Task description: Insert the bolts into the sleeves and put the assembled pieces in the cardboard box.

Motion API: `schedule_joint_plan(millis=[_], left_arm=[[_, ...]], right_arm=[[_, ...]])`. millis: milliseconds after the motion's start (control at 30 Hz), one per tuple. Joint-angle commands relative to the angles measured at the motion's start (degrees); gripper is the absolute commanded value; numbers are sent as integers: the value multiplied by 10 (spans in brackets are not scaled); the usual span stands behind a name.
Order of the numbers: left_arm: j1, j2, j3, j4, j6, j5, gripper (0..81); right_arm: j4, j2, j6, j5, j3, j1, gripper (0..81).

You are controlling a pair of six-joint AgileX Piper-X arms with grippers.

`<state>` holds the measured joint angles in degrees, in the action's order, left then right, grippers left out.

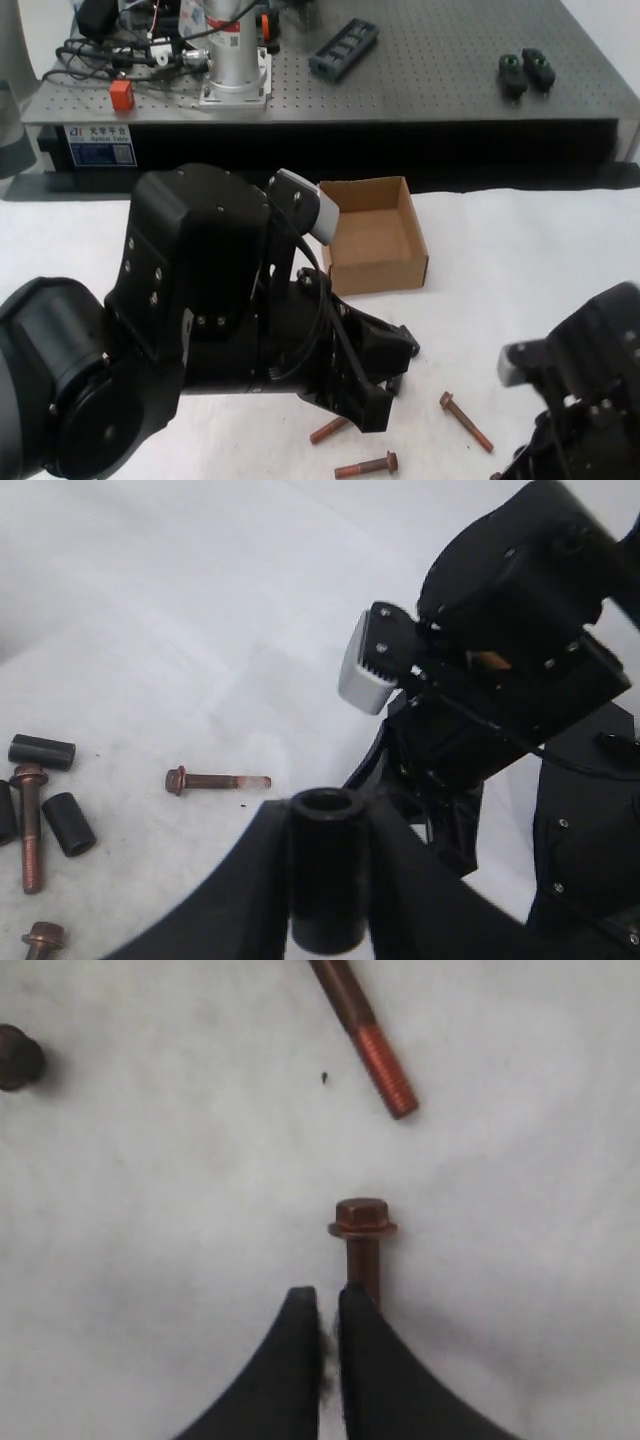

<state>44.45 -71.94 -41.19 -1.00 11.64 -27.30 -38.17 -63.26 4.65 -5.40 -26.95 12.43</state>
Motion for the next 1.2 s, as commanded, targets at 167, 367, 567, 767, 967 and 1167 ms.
schedule_joint_plan(millis=[167,367,567,767,967,1167], left_arm=[[-2,7,-7,7,-5,1,7],[-2,7,-7,7,-5,1,7],[-2,7,-7,7,-3,-3,7],[-2,7,-7,7,-3,-3,7],[-2,7,-7,7,-3,-3,7],[-2,7,-7,7,-5,-3,7]], right_arm=[[-23,42,6,-7,-1,-3,1],[-60,40,5,0,-1,-3,1],[-68,-2,-3,-4,-1,-3,22],[-75,-82,-9,-1,-27,-3,392],[-75,-166,-23,20,-88,-3,325],[-93,-229,-28,20,-121,-3,297]])
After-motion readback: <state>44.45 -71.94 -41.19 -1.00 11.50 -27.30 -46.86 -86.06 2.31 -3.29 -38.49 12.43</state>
